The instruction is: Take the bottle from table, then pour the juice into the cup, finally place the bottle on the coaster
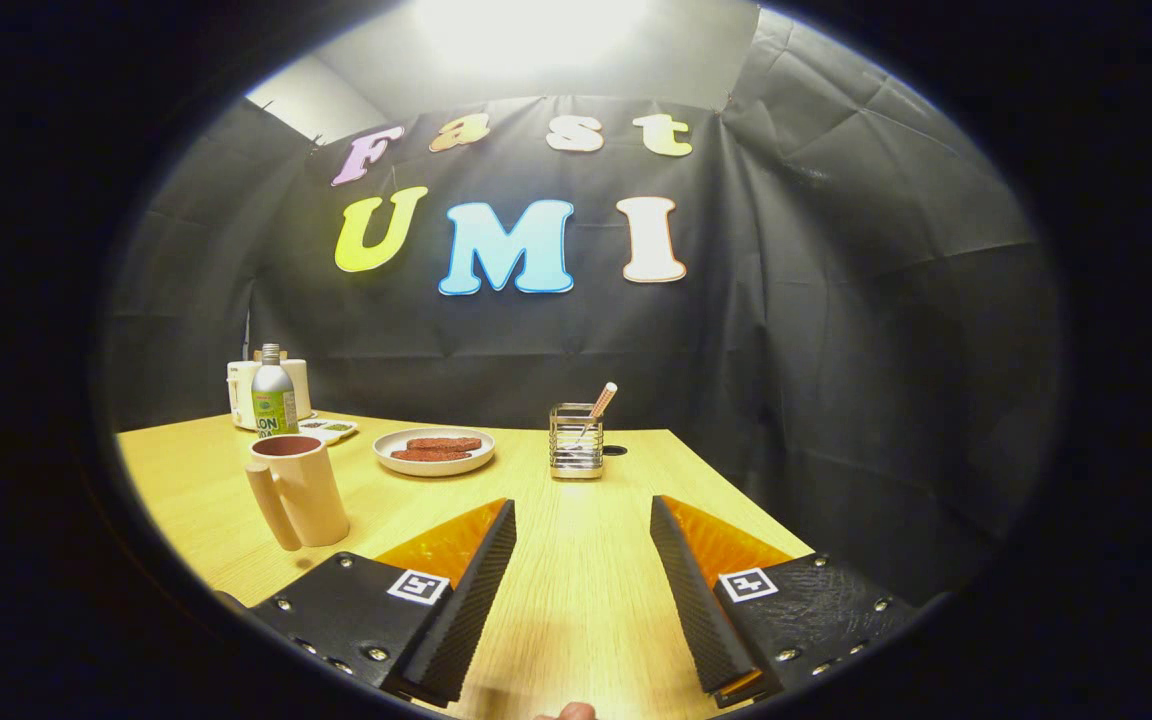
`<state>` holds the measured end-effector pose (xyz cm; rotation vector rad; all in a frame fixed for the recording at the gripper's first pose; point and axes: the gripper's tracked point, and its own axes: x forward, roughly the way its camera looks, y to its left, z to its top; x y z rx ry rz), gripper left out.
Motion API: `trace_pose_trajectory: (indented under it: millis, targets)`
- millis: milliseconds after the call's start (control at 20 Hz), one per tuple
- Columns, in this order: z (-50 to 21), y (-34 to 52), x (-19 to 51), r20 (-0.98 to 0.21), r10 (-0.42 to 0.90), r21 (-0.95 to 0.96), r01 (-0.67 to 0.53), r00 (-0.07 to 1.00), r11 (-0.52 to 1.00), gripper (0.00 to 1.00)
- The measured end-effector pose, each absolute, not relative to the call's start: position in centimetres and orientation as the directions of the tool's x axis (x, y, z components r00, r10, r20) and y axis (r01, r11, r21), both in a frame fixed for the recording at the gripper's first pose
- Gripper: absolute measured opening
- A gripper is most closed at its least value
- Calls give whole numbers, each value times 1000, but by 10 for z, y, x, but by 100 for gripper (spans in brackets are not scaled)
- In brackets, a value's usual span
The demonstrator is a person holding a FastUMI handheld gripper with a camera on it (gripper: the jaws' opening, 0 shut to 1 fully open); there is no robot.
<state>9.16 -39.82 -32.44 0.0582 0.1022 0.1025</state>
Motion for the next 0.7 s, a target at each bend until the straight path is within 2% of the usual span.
trace_pose_trajectory:
  millis: [700]
  targets:
    - [-326,-398,88,-108,107,66,-100,988,993,83]
